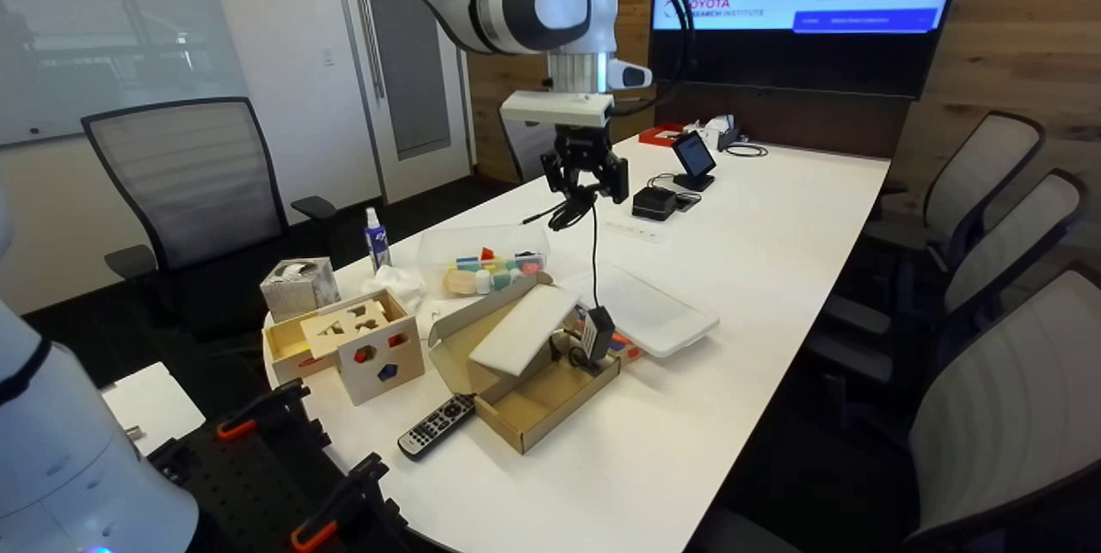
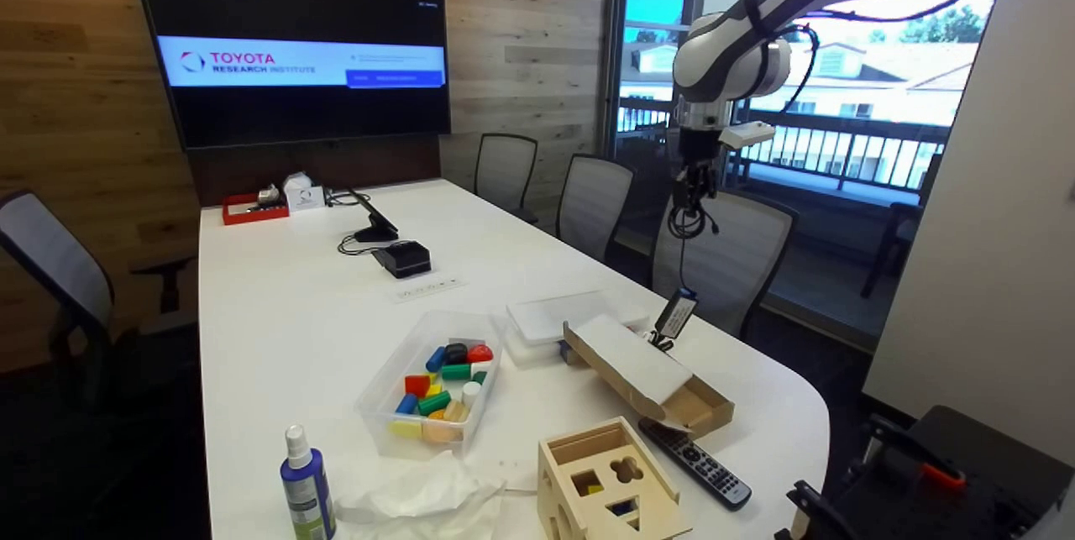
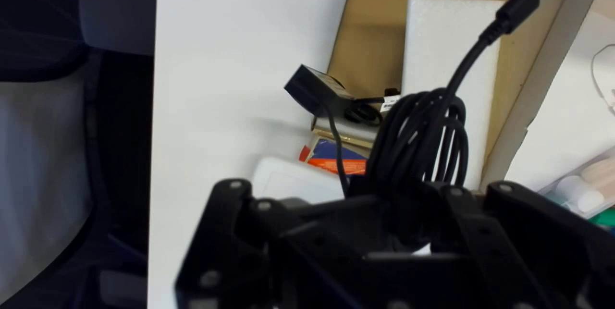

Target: Remove the charging cable from the box and put it on the table

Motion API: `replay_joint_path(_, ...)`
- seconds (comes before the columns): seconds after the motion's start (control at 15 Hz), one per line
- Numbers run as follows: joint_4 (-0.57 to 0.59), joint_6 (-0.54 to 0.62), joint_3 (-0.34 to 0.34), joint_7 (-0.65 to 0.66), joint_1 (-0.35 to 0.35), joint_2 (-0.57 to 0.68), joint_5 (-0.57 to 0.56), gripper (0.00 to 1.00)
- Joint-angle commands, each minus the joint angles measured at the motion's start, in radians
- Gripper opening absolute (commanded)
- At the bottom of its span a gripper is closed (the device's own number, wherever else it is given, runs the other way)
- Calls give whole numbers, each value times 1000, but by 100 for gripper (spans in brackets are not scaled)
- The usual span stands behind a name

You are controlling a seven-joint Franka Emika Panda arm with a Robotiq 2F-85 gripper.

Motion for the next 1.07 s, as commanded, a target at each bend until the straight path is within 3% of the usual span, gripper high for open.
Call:
replay_joint_path(0.0,-46,-17,-32,51,46,-150,-75,0)
replay_joint_path(0.53,-53,-23,-52,247,63,-293,-241,0)
replay_joint_path(1.0,-90,-37,-112,366,34,-286,-290,0)
